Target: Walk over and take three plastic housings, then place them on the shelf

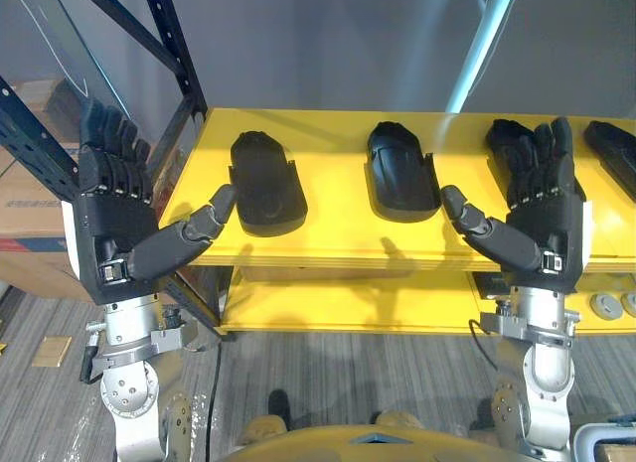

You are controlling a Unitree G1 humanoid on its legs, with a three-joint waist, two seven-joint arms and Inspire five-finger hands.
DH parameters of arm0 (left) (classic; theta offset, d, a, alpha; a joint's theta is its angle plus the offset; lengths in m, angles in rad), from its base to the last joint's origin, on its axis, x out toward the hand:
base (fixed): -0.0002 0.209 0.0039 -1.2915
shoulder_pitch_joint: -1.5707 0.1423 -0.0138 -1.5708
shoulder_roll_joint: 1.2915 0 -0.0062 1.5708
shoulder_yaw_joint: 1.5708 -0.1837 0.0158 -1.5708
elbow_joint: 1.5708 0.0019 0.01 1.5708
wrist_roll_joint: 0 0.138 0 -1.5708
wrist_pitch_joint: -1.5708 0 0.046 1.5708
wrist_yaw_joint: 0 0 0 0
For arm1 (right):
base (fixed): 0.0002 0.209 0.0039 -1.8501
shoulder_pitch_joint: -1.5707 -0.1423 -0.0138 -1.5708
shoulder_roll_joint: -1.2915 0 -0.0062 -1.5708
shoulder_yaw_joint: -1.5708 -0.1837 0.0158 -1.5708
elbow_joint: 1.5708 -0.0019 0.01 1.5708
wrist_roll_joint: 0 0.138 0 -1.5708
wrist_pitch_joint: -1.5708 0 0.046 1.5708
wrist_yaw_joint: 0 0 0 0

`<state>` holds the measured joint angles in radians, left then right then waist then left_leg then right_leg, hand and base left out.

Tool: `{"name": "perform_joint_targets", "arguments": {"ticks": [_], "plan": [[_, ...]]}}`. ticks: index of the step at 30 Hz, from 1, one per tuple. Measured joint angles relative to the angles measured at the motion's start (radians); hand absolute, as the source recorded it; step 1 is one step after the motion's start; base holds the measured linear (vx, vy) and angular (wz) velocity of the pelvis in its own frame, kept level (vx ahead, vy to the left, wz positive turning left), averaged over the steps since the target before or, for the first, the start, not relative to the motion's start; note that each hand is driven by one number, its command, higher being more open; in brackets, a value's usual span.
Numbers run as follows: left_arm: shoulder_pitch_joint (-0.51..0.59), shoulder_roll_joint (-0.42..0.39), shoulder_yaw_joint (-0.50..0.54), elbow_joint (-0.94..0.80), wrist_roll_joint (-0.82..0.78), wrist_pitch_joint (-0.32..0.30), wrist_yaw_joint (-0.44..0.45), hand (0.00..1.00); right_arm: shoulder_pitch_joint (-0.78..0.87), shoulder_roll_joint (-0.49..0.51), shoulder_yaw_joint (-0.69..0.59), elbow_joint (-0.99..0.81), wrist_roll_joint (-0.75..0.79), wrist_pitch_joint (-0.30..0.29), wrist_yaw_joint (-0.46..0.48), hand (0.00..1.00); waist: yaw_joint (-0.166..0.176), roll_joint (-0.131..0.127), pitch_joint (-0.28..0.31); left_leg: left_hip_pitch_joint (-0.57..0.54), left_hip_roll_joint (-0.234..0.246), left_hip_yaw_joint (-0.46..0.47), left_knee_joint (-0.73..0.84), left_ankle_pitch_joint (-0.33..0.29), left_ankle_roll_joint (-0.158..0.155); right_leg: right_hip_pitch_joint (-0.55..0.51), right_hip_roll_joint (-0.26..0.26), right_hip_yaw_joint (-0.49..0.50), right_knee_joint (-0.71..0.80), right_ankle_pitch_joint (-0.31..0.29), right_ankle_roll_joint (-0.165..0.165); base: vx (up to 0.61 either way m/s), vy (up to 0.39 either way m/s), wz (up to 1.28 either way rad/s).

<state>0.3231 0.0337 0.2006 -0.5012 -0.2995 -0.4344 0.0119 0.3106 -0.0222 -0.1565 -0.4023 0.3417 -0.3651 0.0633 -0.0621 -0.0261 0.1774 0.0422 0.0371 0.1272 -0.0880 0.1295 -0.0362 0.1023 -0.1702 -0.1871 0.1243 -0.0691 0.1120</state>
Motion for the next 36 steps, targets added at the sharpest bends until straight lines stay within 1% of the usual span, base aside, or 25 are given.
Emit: {"name": "perform_joint_targets", "arguments": {"ticks": [2,3,5,7,8,9,10,12,13,14,16,17,19,20,22,24,26,29,31,34,36], "plan": [[-0.001,-0.001,0.001,0.0,0.037,0.004,0.05,1.0,0.037,0.005,-0.001,0.0,0.056,0.0,0.013,1.0,-0.001,0.003,0.022,-0.006,-0.003,-0.017,0.0,-0.004,0.003,0.004,0.0,-0.009,0.003,-0.014,-0.01,-0.07,0.02,0.29],[-0.001,-0.001,-0.001,0.0,0.043,0.014,0.076,1.0,0.05,0.005,0.0,0.0,0.08,0.0,0.017,1.0,-0.007,0.006,0.028,-0.018,-0.006,-0.032,0.0,-0.002,0.004,0.003,0.007,0.0,0.004,-0.032,-0.001,-0.07,-0.002,0.54],[-0.013,-0.002,-0.001,0.001,0.067,0.049,0.117,1.0,0.052,0.005,-0.001,0.0,0.113,-0.001,0.02,1.0,-0.027,0.013,0.033,-0.04,-0.007,-0.041,-0.001,-0.003,0.006,0.0,0.022,0.016,0.001,-0.052,-0.013,-0.06,-0.016,0.8],[-0.019,-0.003,-0.001,0.002,0.087,0.078,0.141,1.0,0.048,-0.001,-0.003,0.0,0.154,0.0,0.03,1.0,-0.017,0.019,0.034,-0.055,-0.002,-0.026,0.0,0.015,0.018,-0.01,0.024,0.01,0.0,-0.051,-0.014,-0.02,0.0,0.49],[-0.019,-0.002,0.004,0.002,0.088,0.095,0.157,1.0,0.04,-0.001,0.0,0.0,0.187,0.004,0.043,1.0,-0.006,0.024,0.036,-0.064,0.004,-0.024,0.0,0.029,0.016,-0.006,0.03,0.005,-0.001,-0.047,-0.016,0.04,-0.013,0.21],[-0.019,-0.003,0.007,0.002,0.096,0.112,0.167,1.0,0.034,-0.001,0.0,0.0,0.215,0.007,0.052,1.0,0.005,0.021,0.036,-0.07,0.005,-0.028,0.0,0.034,0.015,-0.005,0.03,0.0,-0.001,-0.035,-0.004,0.06,-0.019,0.2],[-0.016,-0.003,0.01,0.003,0.109,0.118,0.168,1.0,0.028,-0.001,0.0,0.0,0.231,0.01,0.058,1.0,0.006,0.02,0.037,-0.071,0.005,-0.03,0.0,0.041,0.013,-0.005,0.03,-0.001,-0.001,-0.031,-0.001,0.06,-0.018,0.14],[-0.012,-0.003,0.014,0.003,0.116,0.137,0.168,1.0,0.016,0.0,-0.002,0.0,0.273,0.017,0.081,1.0,0.005,0.018,0.037,-0.069,0.005,-0.028,0.0,0.041,0.016,-0.001,0.028,-0.001,-0.003,-0.031,-0.001,0.04,-0.014,0.03],[-0.012,-0.003,0.014,0.003,0.12,0.137,0.168,1.0,0.016,0.0,-0.003,0.0,0.274,0.017,0.085,1.0,0.004,0.018,0.037,-0.068,0.006,-0.026,0.0,0.039,0.015,-0.001,0.027,0.001,-0.003,-0.031,-0.002,0.02,-0.005,-0.07],[-0.012,-0.003,0.014,0.003,0.138,0.138,0.168,1.0,0.018,0.001,-0.008,0.0,0.274,0.017,0.095,1.0,0.002,0.018,0.037,-0.066,0.007,-0.02,0.0,0.031,0.008,-0.002,0.027,0.006,-0.004,-0.031,-0.002,0.0,0.002,-0.15],[-0.012,-0.003,0.017,0.003,0.157,0.15,0.162,1.0,0.033,0.005,-0.021,0.0,0.274,0.022,0.117,1.0,0.0,0.019,0.037,-0.061,0.01,-0.004,-0.001,0.022,0.013,-0.003,0.028,0.021,-0.005,-0.031,-0.002,-0.01,0.007,-0.24],[-0.014,-0.002,0.024,0.018,0.157,0.153,0.154,1.0,0.035,0.008,-0.03,0.0,0.274,0.025,0.13,1.0,-0.003,0.023,0.037,-0.057,0.011,0.01,-0.001,0.019,0.012,-0.006,0.028,0.034,-0.005,-0.031,-0.002,-0.01,0.016,-0.3],[-0.026,0.0,0.039,0.068,0.155,0.159,0.131,1.0,0.035,0.011,-0.048,0.0,0.276,0.026,0.169,1.0,-0.023,0.032,0.035,-0.056,0.015,0.027,-0.001,0.018,0.013,-0.015,0.029,0.052,-0.006,-0.034,-0.007,-0.01,0.018,-0.26],[-0.032,0.002,0.043,0.084,0.153,0.163,0.12,1.0,0.036,0.011,-0.054,0.0,0.275,0.026,0.181,1.0,-0.026,0.035,0.036,-0.056,0.016,0.031,-0.001,0.018,0.013,-0.017,0.029,0.056,-0.005,-0.034,-0.006,0.0,0.012,-0.17],[-0.063,0.009,0.041,0.13,0.154,0.193,0.08,1.0,0.044,0.01,-0.075,0.0,0.262,0.026,0.213,1.0,-0.037,0.041,0.033,-0.059,0.019,0.04,-0.001,0.017,0.013,-0.029,0.032,0.064,-0.003,-0.033,-0.005,0.0,0.007,-0.13],[-0.078,0.019,0.038,0.149,0.154,0.204,0.049,1.0,0.045,0.008,-0.082,0.0,0.261,0.028,0.236,1.0,-0.047,0.043,0.033,-0.063,0.022,0.046,0.0,0.02,0.008,-0.036,0.034,0.072,-0.001,-0.028,0.0,0.02,0.002,-0.09],[-0.093,0.034,0.02,0.156,0.155,0.221,0.04,1.0,0.043,-0.006,-0.081,0.0,0.25,0.028,0.259,1.0,-0.05,0.05,0.03,-0.067,0.023,0.052,0.0,0.022,0.005,-0.047,0.035,0.079,0.005,-0.027,0.001,0.02,0.002,-0.09],[-0.113,0.05,-0.01,0.159,0.154,0.24,0.023,1.0,0.019,-0.048,-0.049,-0.001,0.173,0.029,0.288,1.0,-0.049,0.065,0.032,-0.067,0.023,0.054,0.0,0.026,0.01,-0.051,0.034,0.082,0.012,-0.026,0.0,0.01,0.002,-0.02],[-0.136,0.051,-0.03,0.188,0.154,0.242,0.022,1.0,-0.03,-0.102,0.013,-0.001,0.126,0.039,0.3,1.0,-0.046,0.081,0.033,-0.067,0.022,0.048,0.0,0.028,0.009,-0.051,0.035,0.078,0.015,-0.027,0.0,0.0,0.009,0.05],[-0.141,0.053,-0.066,0.208,0.157,0.246,0.022,1.0,-0.091,-0.147,0.081,0.0,0.085,0.075,0.302,1.0,-0.042,0.09,0.033,-0.069,0.021,0.035,0.0,0.03,0.005,-0.05,0.035,0.067,0.018,-0.028,-0.002,-0.01,0.009,0.12],[-0.169,0.054,-0.102,0.241,0.163,0.253,0.024,1.0,-0.143,-0.178,0.118,0.012,0.055,0.101,0.29,1.0,-0.022,0.095,0.041,-0.07,0.018,0.021,0.0,0.035,0.003,-0.051,0.036,0.053,0.032,-0.032,-0.006,-0.04,0.013,0.17]]}}
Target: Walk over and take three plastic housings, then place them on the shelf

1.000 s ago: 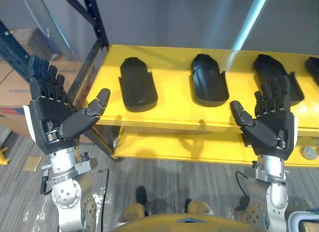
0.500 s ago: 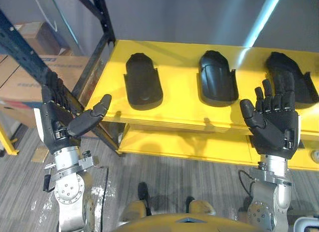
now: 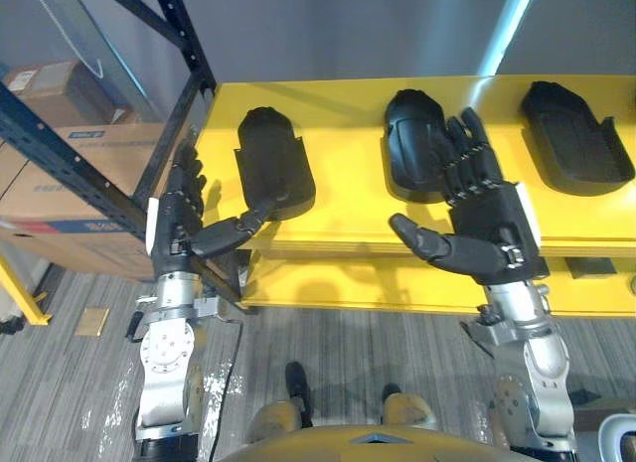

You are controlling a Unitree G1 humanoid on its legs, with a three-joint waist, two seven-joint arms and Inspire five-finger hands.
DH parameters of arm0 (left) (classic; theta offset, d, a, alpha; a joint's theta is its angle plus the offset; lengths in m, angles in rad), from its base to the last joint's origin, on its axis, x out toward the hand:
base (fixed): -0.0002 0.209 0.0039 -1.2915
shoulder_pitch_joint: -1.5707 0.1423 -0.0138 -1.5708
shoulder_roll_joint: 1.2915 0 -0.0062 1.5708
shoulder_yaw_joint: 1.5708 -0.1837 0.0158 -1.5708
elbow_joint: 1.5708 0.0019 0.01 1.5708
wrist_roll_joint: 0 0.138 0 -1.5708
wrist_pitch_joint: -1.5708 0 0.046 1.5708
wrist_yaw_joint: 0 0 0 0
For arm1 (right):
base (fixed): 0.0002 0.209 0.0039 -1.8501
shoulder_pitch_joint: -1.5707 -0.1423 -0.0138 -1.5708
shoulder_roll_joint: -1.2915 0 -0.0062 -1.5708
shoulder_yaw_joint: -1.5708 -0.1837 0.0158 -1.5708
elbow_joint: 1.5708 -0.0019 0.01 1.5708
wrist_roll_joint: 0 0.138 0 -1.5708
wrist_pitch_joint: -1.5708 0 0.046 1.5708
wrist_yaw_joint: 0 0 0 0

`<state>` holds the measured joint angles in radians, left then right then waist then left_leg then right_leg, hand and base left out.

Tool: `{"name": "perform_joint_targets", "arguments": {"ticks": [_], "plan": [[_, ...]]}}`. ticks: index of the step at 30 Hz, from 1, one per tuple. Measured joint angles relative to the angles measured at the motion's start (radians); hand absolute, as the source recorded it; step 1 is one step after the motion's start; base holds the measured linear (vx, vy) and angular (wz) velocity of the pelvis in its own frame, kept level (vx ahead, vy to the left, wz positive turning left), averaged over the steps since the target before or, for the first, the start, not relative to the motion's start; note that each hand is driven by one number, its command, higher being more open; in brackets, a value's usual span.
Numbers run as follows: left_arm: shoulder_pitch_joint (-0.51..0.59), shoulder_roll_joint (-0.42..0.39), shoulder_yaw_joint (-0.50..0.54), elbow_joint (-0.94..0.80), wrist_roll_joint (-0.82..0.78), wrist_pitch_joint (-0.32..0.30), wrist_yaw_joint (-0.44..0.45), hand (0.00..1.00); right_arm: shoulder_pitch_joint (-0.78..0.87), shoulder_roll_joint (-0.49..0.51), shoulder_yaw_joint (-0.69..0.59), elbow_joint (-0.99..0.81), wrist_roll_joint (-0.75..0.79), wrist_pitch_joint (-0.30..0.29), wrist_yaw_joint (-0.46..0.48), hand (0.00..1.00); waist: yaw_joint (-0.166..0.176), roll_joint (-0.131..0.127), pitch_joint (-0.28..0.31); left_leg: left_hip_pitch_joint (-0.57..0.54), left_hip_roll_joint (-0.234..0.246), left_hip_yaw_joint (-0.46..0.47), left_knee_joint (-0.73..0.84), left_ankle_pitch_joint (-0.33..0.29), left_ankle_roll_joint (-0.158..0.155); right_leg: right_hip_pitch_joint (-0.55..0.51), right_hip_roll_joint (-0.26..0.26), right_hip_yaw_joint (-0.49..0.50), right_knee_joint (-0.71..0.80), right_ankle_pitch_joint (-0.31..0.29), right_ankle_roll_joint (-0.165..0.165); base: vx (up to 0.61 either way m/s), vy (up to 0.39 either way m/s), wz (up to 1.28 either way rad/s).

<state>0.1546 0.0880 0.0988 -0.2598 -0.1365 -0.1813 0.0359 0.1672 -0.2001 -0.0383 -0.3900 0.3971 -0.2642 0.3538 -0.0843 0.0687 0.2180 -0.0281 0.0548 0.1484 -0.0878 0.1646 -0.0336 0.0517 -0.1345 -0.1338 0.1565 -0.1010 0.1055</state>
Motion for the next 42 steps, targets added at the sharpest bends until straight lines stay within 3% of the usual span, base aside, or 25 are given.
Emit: {"name": "perform_joint_targets", "arguments": {"ticks": [7,18,31,42], "plan": [[-0.002,0.015,-0.007,0.015,0.0,0.01,0.023,1.0,-0.058,-0.026,0.057,0.069,0.0,0.097,-0.041,1.0,0.006,0.0,0.013,-0.019,-0.005,-0.028,0.003,0.012,0.009,-0.008,-0.002,-0.027,0.016,-0.002,-0.002,-0.03,0.016,0.13],[-0.003,0.015,-0.029,-0.01,0.029,0.009,0.051,1.0,-0.074,-0.026,0.103,0.12,-0.035,0.144,-0.119,1.0,0.016,0.004,0.04,-0.034,-0.005,-0.045,0.004,0.029,0.001,-0.034,-0.004,-0.038,0.056,-0.016,-0.005,-0.01,0.0,0.03],[0.011,0.01,-0.033,-0.098,0.02,-0.019,0.022,1.0,-0.207,-0.021,0.159,0.278,-0.041,0.15,-0.153,1.0,0.053,0.021,0.074,-0.065,-0.007,-0.118,0.019,0.043,-0.008,-0.036,-0.008,-0.119,0.108,-0.055,-0.014,0.01,-0.023,0.18],[0.019,0.009,-0.025,-0.098,0.02,-0.019,0.014,1.0,-0.303,-0.018,0.157,0.365,-0.114,0.147,-0.216,1.0,0.057,0.022,0.116,-0.069,-0.011,-0.135,0.037,0.041,-0.001,-0.036,-0.017,-0.135,0.146,-0.073,-0.013,0.0,-0.005,0.05]]}}
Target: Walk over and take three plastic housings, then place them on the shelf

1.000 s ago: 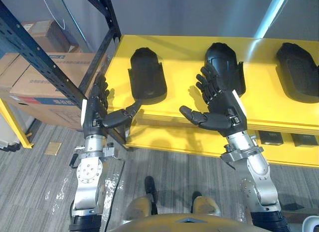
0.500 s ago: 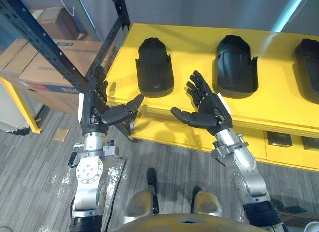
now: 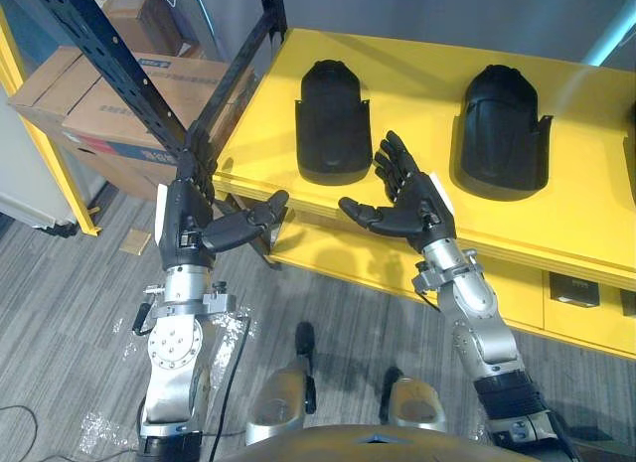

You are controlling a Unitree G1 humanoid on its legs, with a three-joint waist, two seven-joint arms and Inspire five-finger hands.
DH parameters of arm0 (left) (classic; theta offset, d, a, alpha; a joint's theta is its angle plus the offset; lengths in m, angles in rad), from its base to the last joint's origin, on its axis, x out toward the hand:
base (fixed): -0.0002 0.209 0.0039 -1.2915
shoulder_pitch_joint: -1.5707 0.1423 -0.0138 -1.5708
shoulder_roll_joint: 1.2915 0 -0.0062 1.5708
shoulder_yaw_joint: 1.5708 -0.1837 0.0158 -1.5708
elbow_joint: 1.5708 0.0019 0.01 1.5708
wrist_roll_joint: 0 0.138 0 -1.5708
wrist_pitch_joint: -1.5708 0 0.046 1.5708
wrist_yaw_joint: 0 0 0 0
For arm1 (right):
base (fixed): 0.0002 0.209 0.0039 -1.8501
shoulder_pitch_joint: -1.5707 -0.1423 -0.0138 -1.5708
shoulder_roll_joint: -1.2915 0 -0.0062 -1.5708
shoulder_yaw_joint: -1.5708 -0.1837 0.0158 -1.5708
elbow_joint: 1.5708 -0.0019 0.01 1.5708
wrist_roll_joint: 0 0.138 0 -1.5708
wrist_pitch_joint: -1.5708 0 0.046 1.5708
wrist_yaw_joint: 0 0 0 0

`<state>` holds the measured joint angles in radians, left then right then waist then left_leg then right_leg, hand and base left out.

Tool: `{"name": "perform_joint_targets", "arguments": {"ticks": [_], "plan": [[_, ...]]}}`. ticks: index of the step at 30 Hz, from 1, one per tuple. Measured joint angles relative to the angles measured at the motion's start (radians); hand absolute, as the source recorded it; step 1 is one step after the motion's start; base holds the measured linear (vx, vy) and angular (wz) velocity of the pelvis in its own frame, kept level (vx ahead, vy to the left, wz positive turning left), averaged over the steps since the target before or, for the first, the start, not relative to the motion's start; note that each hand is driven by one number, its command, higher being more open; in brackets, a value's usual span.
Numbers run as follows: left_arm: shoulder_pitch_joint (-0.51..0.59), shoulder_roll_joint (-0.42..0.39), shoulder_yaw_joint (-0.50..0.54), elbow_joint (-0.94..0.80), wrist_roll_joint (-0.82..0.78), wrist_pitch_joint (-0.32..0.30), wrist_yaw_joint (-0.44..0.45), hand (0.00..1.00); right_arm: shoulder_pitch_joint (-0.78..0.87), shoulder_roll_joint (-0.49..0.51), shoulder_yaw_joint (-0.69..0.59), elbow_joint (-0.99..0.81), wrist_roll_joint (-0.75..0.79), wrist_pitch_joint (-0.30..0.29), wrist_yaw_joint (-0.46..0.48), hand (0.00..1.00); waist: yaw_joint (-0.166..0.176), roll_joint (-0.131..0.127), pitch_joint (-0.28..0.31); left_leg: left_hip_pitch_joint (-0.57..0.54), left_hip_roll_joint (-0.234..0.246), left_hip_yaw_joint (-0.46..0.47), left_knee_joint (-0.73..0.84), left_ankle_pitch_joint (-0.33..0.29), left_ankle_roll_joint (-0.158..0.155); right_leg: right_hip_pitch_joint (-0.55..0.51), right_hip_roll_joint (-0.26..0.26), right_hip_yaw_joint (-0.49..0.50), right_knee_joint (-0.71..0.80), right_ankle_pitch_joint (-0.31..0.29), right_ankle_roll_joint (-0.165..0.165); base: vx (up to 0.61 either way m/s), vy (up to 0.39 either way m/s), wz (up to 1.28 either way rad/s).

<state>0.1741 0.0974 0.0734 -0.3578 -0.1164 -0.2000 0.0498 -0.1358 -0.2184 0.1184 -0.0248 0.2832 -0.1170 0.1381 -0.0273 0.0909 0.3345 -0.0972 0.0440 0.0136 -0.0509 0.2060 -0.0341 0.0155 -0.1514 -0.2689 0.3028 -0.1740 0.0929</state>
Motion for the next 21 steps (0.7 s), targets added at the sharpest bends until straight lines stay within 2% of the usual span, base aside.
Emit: {"name": "perform_joint_targets", "arguments": {"ticks": [6,16,21], "plan": [[0.001,0.0,0.0,0.0,0.0,0.0,-0.012,1.0,-0.038,0.0,-0.001,0.028,-0.003,-0.004,0.013,1.0,0.0,0.001,0.004,-0.018,0.001,0.0,0.014,-0.001,0.001,-0.017,0.001,0.0,0.013,-0.002,-0.002,0.0,0.0,0.0],[0.004,0.0,-0.001,0.001,-0.01,0.0,-0.015,1.0,-0.043,-0.001,0.05,0.03,0.0,-0.005,0.137,1.0,0.004,0.001,0.005,-0.017,0.001,0.0,0.013,-0.001,0.001,-0.016,0.0,-0.002,0.014,-0.002,-0.002,0.0,0.0,0.0],[0.004,0.0,-0.001,0.003,-0.012,0.001,-0.016,1.0,-0.06,0.0,0.087,0.03,-0.004,-0.005,0.134,1.0,0.012,0.001,0.005,-0.018,0.001,-0.004,0.014,-0.001,0.001,-0.013,0.0,-0.006,0.013,-0.001,-0.002,0.0,0.0,0.0]]}}
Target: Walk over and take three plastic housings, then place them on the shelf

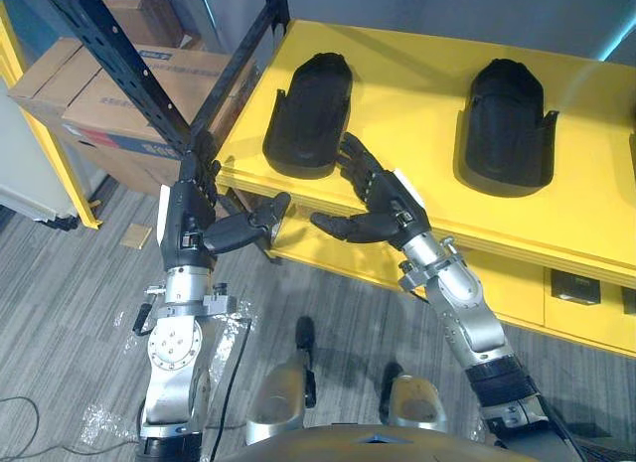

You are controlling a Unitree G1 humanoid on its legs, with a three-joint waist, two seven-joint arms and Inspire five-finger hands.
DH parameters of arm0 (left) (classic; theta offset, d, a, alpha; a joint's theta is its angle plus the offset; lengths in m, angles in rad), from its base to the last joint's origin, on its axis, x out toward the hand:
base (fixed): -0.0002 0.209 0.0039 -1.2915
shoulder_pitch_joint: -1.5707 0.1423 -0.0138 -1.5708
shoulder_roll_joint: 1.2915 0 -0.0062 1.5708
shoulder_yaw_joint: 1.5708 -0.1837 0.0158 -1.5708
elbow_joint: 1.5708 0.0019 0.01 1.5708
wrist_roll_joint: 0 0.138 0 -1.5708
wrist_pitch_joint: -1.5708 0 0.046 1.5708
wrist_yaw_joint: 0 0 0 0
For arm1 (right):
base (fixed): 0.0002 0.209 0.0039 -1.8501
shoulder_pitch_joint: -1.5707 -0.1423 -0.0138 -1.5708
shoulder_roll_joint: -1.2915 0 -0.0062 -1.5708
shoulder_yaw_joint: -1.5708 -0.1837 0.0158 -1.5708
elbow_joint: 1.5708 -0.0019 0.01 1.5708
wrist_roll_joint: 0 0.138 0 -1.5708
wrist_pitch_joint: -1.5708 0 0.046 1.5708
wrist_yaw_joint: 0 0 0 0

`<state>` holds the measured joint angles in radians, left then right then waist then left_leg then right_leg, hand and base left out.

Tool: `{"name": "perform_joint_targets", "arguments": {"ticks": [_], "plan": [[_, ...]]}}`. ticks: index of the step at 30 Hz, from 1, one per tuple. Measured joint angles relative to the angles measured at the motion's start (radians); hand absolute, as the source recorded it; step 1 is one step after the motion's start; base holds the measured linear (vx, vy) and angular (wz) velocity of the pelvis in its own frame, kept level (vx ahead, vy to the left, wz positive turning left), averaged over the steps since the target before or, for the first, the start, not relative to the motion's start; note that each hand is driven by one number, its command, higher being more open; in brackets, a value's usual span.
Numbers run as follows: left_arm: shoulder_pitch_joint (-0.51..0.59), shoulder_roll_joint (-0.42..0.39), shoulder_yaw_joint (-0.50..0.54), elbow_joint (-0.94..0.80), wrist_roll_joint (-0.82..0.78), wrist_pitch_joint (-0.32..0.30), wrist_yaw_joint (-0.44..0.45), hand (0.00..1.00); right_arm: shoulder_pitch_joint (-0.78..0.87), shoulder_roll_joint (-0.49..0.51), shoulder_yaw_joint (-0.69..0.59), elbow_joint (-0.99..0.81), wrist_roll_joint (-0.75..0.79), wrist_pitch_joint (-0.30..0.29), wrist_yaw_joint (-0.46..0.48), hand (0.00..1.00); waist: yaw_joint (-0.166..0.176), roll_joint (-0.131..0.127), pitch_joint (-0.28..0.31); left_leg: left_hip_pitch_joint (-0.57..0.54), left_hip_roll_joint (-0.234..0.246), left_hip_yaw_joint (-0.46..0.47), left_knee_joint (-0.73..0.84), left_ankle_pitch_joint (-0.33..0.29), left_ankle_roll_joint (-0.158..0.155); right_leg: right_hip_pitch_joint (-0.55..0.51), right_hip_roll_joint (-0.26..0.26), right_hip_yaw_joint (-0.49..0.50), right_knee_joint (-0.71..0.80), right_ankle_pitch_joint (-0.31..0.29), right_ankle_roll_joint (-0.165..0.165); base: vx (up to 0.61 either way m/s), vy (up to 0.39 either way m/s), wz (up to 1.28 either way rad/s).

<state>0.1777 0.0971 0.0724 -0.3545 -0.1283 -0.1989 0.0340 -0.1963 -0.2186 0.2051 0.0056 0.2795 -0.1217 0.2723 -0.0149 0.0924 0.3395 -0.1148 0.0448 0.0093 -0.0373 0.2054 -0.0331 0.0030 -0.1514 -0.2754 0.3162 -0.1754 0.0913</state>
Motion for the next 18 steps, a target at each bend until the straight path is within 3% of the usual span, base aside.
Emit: {"name": "perform_joint_targets", "arguments": {"ticks": [3,8,13,18], "plan": [[0.0,0.0,0.0,0.01,0.0,0.005,0.001,1.0,-0.011,0.002,0.004,0.0,-0.01,0.0,-0.037,1.0,0.011,0.0,0.0,-0.001,0.0,-0.001,0.0,0.0,0.0,0.002,-0.001,-0.005,-0.001,0.0,0.0,0.01,-0.005,0.04],[0.013,0.0,-0.001,0.044,0.0,0.012,0.006,1.0,-0.026,0.018,0.0,0.022,-0.158,-0.026,-0.169,1.0,0.011,0.0,0.0,-0.002,0.001,-0.002,-0.001,0.002,0.002,0.008,-0.005,-0.018,-0.004,0.0,0.0,0.01,-0.005,0.06],[0.037,0.0,-0.005,0.051,0.0,0.013,0.011,1.0,-0.03,0.025,-0.083,-0.029,-0.479,-0.144,-0.363,1.0,0.013,0.0,0.0,-0.002,0.002,-0.001,-0.001,0.002,0.002,0.009,-0.005,-0.018,-0.005,0.001,0.001,0.0,0.0,0.0],[0.062,0.0,-0.013,0.053,-0.024,0.013,0.011,1.0,-0.048,-0.023,-0.126,-0.218,-0.622,-0.263,-0.406,1.0,0.01,0.0,0.0,-0.001,0.005,0.006,0.002,0.0,0.003,0.009,-0.003,-0.012,-0.007,0.002,0.003,0.01,-0.007,-0.04]]}}
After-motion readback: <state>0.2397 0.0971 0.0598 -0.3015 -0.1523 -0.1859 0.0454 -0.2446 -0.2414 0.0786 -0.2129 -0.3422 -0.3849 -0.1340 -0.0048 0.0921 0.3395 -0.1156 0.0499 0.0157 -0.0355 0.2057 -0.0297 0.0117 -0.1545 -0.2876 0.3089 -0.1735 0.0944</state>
